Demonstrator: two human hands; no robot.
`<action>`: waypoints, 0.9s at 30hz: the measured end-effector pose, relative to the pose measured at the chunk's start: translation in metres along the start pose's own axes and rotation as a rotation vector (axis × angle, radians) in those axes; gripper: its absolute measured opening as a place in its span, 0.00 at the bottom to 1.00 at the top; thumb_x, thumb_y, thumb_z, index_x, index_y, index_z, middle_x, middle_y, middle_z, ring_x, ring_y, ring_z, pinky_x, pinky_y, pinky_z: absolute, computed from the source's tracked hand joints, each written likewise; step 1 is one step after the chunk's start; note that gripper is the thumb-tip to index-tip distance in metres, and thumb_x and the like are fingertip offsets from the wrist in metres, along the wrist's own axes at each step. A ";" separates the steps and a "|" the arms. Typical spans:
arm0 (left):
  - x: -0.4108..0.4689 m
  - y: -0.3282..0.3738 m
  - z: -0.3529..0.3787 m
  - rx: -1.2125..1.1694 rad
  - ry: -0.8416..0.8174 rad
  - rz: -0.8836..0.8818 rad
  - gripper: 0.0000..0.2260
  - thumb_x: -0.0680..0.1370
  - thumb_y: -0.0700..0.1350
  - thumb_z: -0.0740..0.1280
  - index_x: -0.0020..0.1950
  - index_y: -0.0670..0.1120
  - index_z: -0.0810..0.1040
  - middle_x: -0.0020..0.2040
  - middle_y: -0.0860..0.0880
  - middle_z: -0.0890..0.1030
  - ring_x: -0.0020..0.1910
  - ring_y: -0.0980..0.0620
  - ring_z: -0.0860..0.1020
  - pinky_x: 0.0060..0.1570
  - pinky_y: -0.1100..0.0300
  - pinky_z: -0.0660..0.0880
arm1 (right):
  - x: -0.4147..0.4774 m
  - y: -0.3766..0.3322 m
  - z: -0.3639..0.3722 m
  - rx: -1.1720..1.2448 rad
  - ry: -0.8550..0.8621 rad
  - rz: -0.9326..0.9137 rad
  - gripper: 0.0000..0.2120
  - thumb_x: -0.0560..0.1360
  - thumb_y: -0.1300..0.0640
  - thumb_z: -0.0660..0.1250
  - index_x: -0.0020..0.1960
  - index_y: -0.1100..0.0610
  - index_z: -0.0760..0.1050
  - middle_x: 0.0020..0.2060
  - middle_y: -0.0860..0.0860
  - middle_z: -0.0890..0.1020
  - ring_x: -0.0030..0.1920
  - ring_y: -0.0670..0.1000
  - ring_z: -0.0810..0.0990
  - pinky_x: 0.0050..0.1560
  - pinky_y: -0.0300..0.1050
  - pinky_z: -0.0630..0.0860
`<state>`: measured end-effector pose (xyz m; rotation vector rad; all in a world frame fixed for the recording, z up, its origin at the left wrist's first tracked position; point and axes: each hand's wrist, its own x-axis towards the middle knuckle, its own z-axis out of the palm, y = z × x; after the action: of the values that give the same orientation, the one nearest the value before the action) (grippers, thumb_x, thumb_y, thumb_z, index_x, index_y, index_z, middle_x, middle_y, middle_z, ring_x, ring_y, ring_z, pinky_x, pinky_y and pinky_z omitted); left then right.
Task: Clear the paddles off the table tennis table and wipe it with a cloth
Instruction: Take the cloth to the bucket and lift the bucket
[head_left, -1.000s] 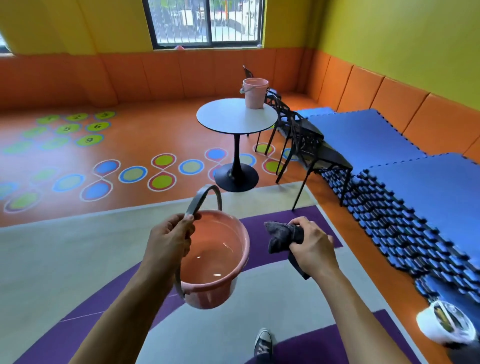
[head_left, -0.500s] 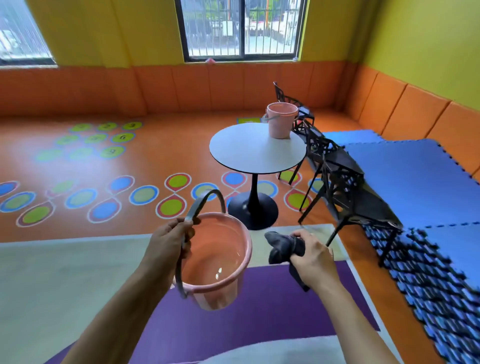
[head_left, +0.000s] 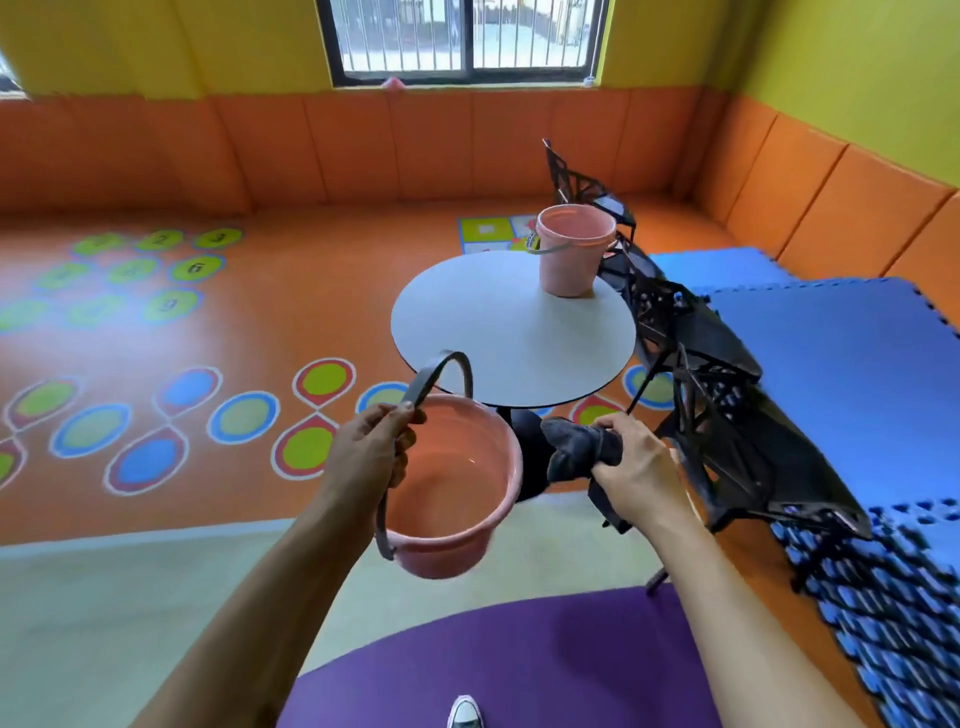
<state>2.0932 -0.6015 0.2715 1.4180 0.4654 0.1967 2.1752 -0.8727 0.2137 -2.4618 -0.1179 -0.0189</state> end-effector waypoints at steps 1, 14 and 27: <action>0.023 0.006 0.005 0.002 -0.002 0.007 0.10 0.84 0.43 0.62 0.48 0.40 0.80 0.30 0.51 0.69 0.25 0.56 0.63 0.26 0.65 0.60 | 0.021 -0.004 0.004 -0.009 0.002 -0.002 0.18 0.72 0.62 0.71 0.61 0.52 0.77 0.56 0.53 0.81 0.57 0.59 0.79 0.62 0.60 0.73; 0.299 0.051 0.064 -0.009 0.011 0.089 0.10 0.84 0.45 0.61 0.48 0.43 0.78 0.30 0.52 0.69 0.25 0.58 0.63 0.24 0.68 0.61 | 0.300 -0.019 0.079 -0.087 -0.125 0.011 0.19 0.70 0.56 0.70 0.60 0.49 0.74 0.52 0.53 0.81 0.56 0.59 0.79 0.59 0.53 0.68; 0.528 0.012 0.126 0.026 0.095 0.067 0.09 0.84 0.45 0.62 0.48 0.47 0.80 0.31 0.56 0.72 0.28 0.59 0.66 0.28 0.69 0.64 | 0.552 0.012 0.189 -0.295 -0.218 0.045 0.16 0.70 0.59 0.68 0.57 0.51 0.73 0.52 0.51 0.78 0.55 0.58 0.76 0.54 0.51 0.63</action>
<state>2.6206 -0.5009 0.1919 1.4549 0.5003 0.3141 2.7231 -0.7193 0.0823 -2.7542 -0.1642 0.2702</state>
